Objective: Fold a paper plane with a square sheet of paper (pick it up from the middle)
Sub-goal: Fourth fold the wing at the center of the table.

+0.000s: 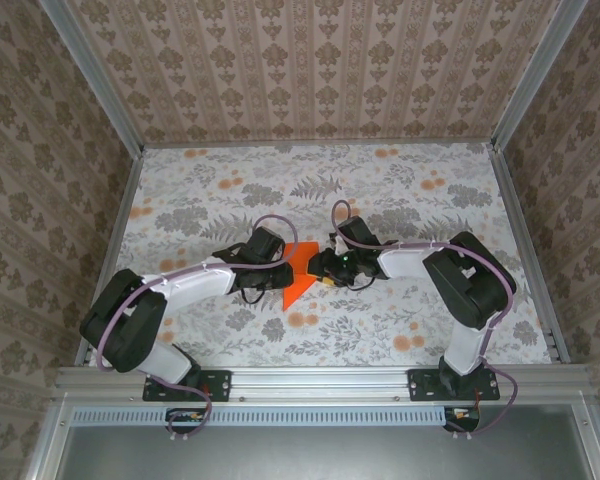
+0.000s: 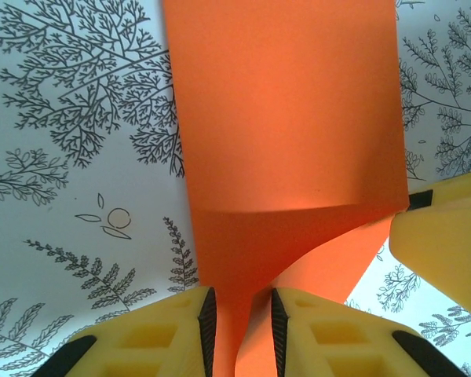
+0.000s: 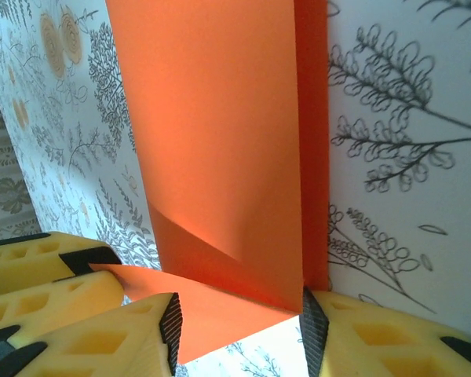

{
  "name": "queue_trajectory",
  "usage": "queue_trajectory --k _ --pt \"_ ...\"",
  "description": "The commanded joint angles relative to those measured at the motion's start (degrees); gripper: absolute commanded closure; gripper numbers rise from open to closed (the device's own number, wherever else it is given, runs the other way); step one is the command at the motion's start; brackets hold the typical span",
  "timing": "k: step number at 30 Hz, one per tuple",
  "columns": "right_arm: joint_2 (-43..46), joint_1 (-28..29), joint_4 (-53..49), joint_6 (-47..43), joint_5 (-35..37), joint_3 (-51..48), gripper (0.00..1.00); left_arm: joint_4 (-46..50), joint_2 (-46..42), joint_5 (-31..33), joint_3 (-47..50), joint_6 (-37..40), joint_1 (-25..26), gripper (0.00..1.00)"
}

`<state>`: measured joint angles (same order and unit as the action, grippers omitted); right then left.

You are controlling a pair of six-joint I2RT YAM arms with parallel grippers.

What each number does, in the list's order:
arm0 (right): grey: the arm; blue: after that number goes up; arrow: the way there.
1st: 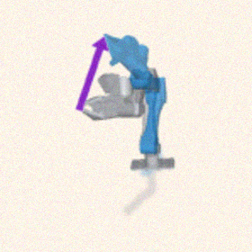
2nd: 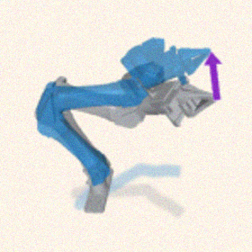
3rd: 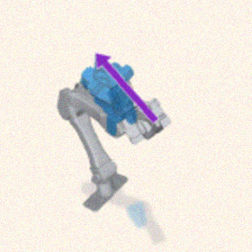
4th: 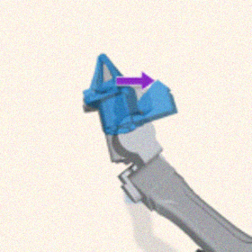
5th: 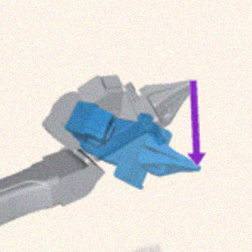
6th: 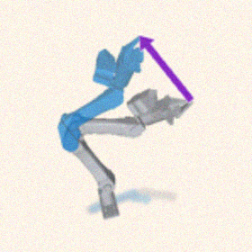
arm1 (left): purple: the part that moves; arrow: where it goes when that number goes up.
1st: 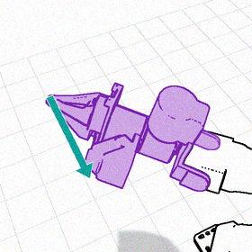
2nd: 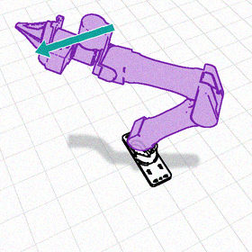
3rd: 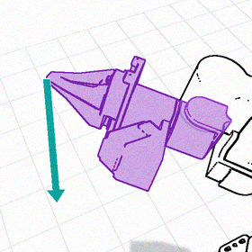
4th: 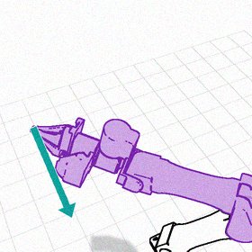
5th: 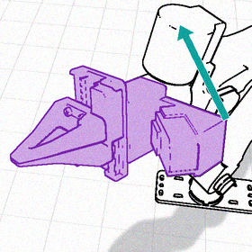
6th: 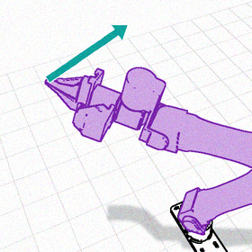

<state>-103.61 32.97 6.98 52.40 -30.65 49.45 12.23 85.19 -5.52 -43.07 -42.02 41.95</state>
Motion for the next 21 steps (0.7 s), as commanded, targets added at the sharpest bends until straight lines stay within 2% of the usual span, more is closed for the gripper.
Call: queue_trajectory --k 1,15,21 --pt "-1.1 0.5 2.5 0.6 -2.8 0.9 0.55 1.5 0.6 1.9 -0.3 -0.7 -0.3 0.72" --pt "-4.7 1.1 12.6 5.5 -7.9 0.1 0.62 2.6 2.2 3.0 -0.4 -1.2 -0.9 0.73" --pt "-5.9 1.1 14.7 7.0 -7.8 0.0 0.71 3.1 2.2 3.3 -0.1 -1.5 -1.5 0.71"
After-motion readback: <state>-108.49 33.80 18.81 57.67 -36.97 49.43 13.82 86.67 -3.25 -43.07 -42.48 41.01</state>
